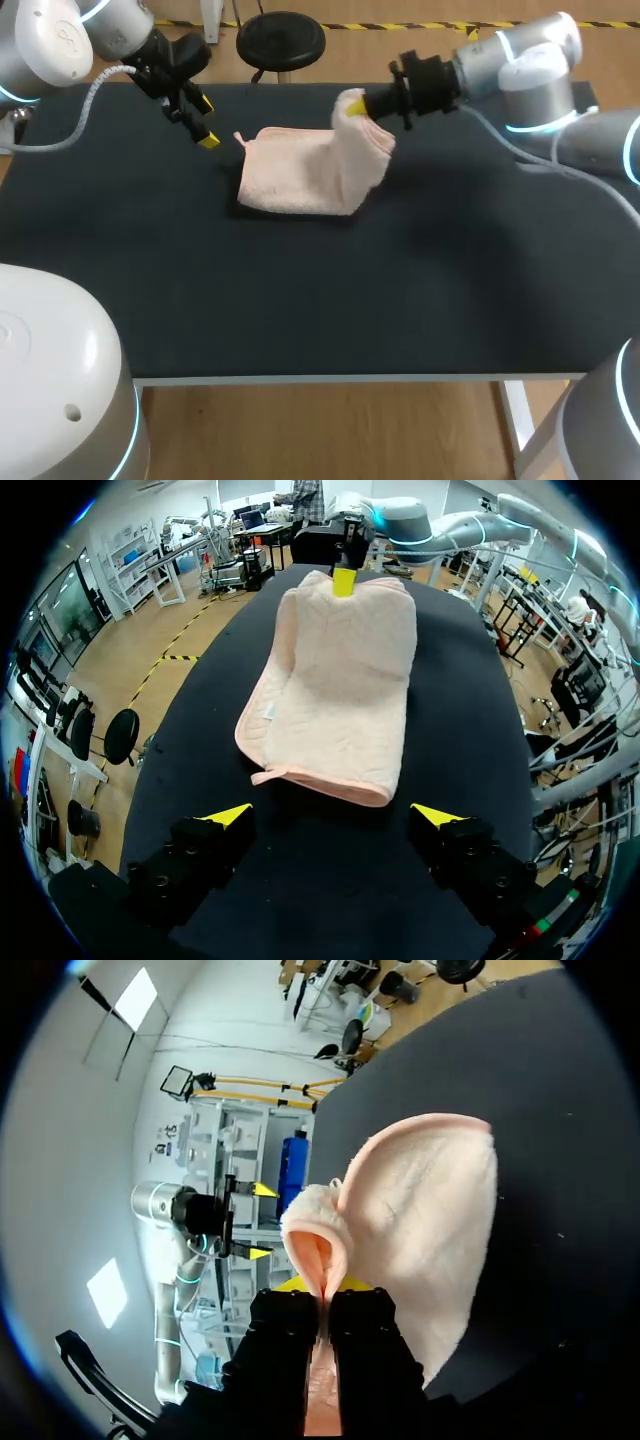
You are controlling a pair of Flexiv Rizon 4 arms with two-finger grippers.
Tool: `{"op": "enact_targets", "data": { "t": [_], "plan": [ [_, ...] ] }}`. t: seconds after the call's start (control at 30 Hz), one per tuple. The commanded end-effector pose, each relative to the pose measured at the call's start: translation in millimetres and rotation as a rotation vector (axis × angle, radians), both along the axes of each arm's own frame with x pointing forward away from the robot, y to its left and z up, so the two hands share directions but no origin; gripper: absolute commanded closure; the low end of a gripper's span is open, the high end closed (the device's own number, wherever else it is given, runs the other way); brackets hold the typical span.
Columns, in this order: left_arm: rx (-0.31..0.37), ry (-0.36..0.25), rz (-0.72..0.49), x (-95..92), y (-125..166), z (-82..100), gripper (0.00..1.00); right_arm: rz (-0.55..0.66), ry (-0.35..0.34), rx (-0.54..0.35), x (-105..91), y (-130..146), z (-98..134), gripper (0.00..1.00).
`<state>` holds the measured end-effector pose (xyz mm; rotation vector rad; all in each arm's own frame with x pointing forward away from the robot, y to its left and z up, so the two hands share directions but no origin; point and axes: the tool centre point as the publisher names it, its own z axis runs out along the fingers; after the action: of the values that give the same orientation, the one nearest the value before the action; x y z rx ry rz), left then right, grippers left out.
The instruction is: Fold the towel
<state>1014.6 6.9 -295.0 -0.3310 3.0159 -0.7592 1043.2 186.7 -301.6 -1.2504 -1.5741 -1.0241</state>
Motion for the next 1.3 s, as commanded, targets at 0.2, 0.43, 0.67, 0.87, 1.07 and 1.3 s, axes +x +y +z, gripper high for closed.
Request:
{"op": "enact_targets", "data": {
  "t": [0.2,0.43,0.67,0.87,1.07,1.3],
  "plan": [
    [-0.004,-0.002,-0.001,-0.2,0.3,-1.3,0.0,0.109,0.001,0.024,0.0,80.9,-14.6,1.0],
    [-0.004,-0.002,-0.001,-0.2,0.3,-1.3,0.0,0.179,-0.011,0.056,-10.1,121.6,-11.4,1.0],
    [-0.004,-0.002,-0.001,-0.2,0.3,-1.3,0.0,0.224,-0.008,0.045,-19.2,140.1,-21.3,1.0],
    [-0.004,-0.002,-0.001,-0.2,0.3,-1.3,0.0,0.251,-0.029,0.08,-26.2,147.3,-18.5,0.0],
    [-0.004,-0.002,-0.001,-0.2,0.3,-1.3,0.0,0.219,-0.123,0.15,-26.3,157.9,-0.3,0.0],
    [-0.004,-0.002,-0.001,-0.2,0.3,-1.3,0.0,0.149,-0.176,0.186,-18.6,135.6,18.9,0.0]
  ]
}}
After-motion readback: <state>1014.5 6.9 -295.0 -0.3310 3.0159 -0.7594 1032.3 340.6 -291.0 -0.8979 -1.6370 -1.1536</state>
